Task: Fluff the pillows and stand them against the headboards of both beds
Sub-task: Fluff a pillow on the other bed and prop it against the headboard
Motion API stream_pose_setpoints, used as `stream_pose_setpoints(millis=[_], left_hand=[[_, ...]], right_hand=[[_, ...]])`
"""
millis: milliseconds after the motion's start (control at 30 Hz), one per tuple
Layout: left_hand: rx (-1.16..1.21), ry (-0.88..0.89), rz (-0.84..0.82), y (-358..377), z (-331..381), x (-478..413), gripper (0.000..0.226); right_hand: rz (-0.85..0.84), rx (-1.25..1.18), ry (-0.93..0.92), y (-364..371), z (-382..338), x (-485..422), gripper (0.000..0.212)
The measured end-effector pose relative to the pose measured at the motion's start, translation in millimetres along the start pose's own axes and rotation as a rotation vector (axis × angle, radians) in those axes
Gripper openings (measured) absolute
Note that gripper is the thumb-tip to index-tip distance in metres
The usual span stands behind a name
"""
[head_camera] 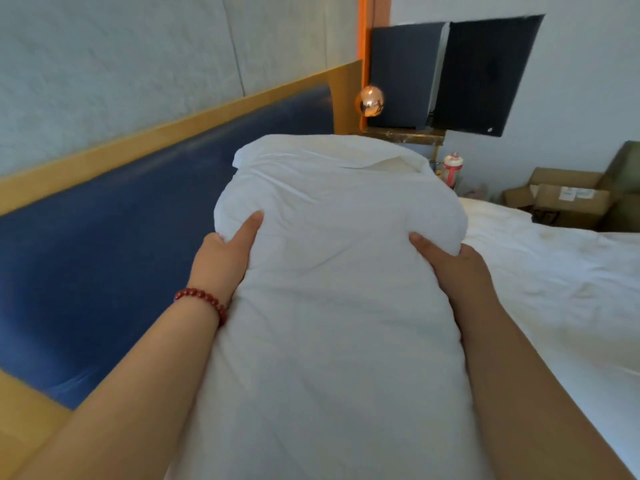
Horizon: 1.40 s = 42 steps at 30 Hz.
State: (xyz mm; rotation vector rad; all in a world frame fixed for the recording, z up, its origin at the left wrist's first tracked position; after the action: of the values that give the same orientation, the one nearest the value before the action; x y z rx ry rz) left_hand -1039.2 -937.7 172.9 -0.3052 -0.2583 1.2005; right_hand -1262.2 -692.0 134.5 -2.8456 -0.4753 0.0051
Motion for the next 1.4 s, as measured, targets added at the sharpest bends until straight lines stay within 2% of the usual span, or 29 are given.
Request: stream_pose_setpoints(millis=[100,333,467,600,767,933,1067,1133,1200,1267,1333,1400], left_hand=[[0.003,0.02,-0.049,37,11,-39,0.073],[0.048,0.017,-0.169,147,9,-169,0.08],[0.028,0.04,-0.213,222,-1,-269,0.076],[-0.026,0.018,-0.271,300,-17,-360,0.07],[-0.018,-0.004,-0.331,388,-38,-451,0.079],[-0.087,-0.047,-0.379,458,-76,-507,0.076],[-0.261,-0.061,-0.44,489,-112,-527,0.079],[-0.386,0.036,-0.445,502,-117,-532,0.087],[-0.402,0.245,-0.459,519,-105,-535,0.088],[-0.443,0.437,-0.569,544,-90,-534,0.084],[-0.574,0.548,-0.647,568,-89,-534,0.08],[-0.717,0.619,-0.637,584,-101,-534,0.078]], right_hand=[[0.031,0.036,-0.002,-3,-8,-40,0.061],[0.149,0.076,0.026,22,2,-163,0.067],[0.201,0.054,0.078,60,36,-252,0.063],[0.254,0.039,0.161,97,71,-343,0.078],[0.271,0.044,0.202,132,112,-441,0.082],[0.277,0.165,0.286,156,169,-514,0.095],[0.251,0.341,0.346,173,220,-541,0.094],[0.255,0.471,0.334,186,237,-551,0.093],[0.286,0.573,0.234,205,237,-562,0.087],[0.283,0.666,0.102,225,230,-573,0.08],[0.234,0.837,0.021,240,228,-580,0.076],[0.189,0.982,0.016,247,235,-584,0.075]])
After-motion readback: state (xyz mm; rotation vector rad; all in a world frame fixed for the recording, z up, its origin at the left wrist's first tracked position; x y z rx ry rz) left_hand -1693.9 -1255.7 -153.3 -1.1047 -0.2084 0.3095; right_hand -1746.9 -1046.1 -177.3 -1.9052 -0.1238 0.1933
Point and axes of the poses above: each hand's wrist, its own x-axis away from the middle knuckle, its own y-axis out of the palm, z = x × y, the point moved 3 cm from there along -x, towards the middle knuckle, and after that the axes turned 4 degrees about x, right-handed, at the moved point
